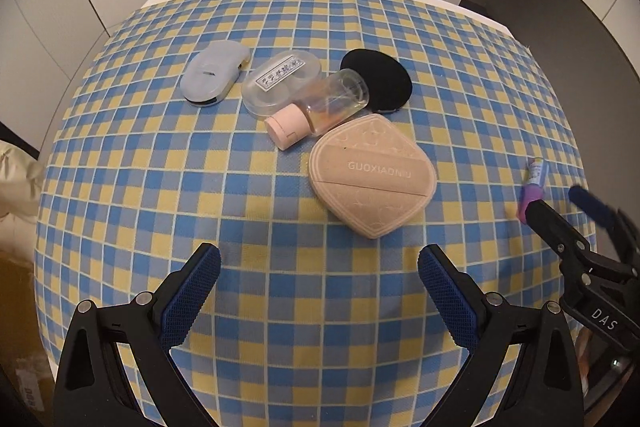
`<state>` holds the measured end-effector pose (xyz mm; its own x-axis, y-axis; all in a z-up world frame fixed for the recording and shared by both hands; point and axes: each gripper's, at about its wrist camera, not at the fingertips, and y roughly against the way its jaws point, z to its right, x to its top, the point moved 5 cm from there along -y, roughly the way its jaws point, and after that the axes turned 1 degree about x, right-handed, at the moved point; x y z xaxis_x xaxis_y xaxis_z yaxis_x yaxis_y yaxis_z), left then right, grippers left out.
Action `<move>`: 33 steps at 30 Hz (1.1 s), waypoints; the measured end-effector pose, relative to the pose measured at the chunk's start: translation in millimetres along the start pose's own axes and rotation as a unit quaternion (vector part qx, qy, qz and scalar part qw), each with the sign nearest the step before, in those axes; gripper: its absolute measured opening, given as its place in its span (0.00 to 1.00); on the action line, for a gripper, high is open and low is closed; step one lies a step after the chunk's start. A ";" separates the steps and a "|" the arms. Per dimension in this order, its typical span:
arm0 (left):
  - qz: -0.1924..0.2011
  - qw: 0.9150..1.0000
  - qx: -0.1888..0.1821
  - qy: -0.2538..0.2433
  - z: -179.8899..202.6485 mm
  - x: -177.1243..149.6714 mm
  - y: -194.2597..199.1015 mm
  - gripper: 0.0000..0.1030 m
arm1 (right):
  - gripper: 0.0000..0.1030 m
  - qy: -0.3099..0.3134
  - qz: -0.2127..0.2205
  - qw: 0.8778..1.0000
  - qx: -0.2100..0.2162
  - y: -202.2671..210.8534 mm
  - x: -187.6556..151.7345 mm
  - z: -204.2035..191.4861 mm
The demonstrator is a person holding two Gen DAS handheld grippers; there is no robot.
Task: Organize objects
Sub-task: 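Grasp the pink-capped blue bottle with the right tool while the left tool grasps the beige puff case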
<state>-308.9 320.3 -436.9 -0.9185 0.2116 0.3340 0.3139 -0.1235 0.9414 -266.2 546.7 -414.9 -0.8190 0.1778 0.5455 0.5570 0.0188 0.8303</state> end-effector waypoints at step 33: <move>0.019 0.999 0.041 0.003 53.3 62.8 -40.9 0.96 | 0.59 0.071 -0.005 0.997 -0.020 -19.6 4.0 -6.8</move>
<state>-366.6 390.3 -451.9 -0.9066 0.2029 0.3700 0.3674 -0.0521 0.9286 -281.4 540.3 -428.2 -0.8370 0.0374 0.5459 0.5455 -0.0209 0.8378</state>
